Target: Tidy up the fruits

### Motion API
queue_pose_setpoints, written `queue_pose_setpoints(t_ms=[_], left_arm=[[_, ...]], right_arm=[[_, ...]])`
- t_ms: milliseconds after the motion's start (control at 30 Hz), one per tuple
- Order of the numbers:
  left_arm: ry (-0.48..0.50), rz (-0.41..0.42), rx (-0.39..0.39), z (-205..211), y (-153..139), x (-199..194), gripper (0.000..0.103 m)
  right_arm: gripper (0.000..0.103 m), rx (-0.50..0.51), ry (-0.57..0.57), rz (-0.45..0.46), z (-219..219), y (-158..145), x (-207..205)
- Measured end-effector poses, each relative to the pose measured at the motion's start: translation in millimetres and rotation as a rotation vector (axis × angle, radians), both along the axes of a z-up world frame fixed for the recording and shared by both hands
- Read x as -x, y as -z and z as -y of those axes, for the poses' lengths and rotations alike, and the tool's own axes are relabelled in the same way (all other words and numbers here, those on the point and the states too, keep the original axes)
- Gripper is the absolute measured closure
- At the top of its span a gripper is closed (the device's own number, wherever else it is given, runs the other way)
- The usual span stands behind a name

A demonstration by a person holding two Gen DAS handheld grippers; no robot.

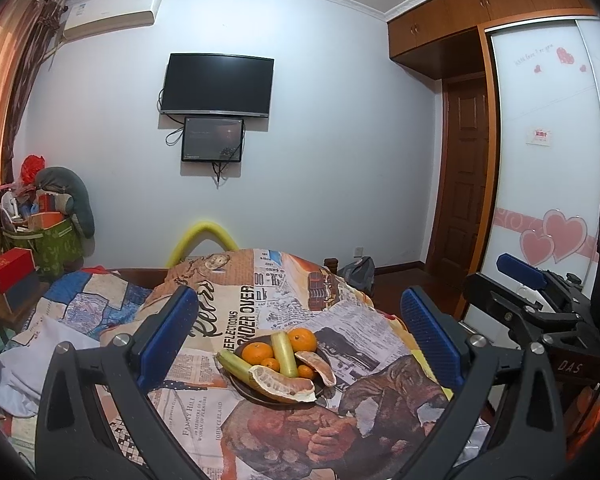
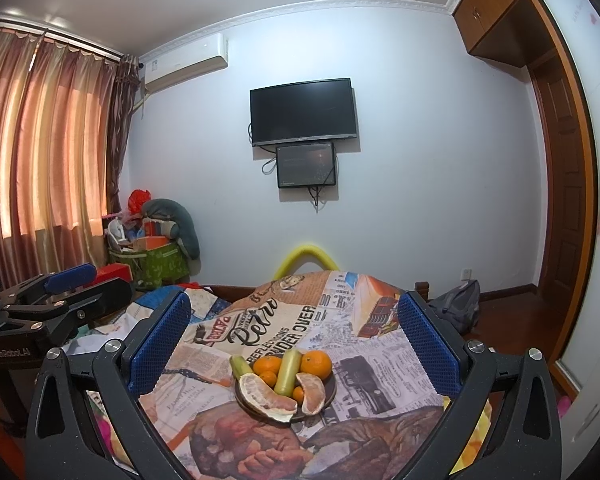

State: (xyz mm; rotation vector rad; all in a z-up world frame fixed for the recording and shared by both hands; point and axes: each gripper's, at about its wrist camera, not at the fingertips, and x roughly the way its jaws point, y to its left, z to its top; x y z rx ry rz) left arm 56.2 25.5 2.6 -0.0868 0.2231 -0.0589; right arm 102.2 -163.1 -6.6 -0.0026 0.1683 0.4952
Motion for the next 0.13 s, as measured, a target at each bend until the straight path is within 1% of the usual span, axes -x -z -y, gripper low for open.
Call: queue_pose_setpoints(t_ms=[133], left_arm=[[0.002,-0.007,0.001,-1.1,0.6,-1.4,0.000]], right_arm=[[0.000,-0.002,0.001,-0.010,-0.2,1.2,-3.1]])
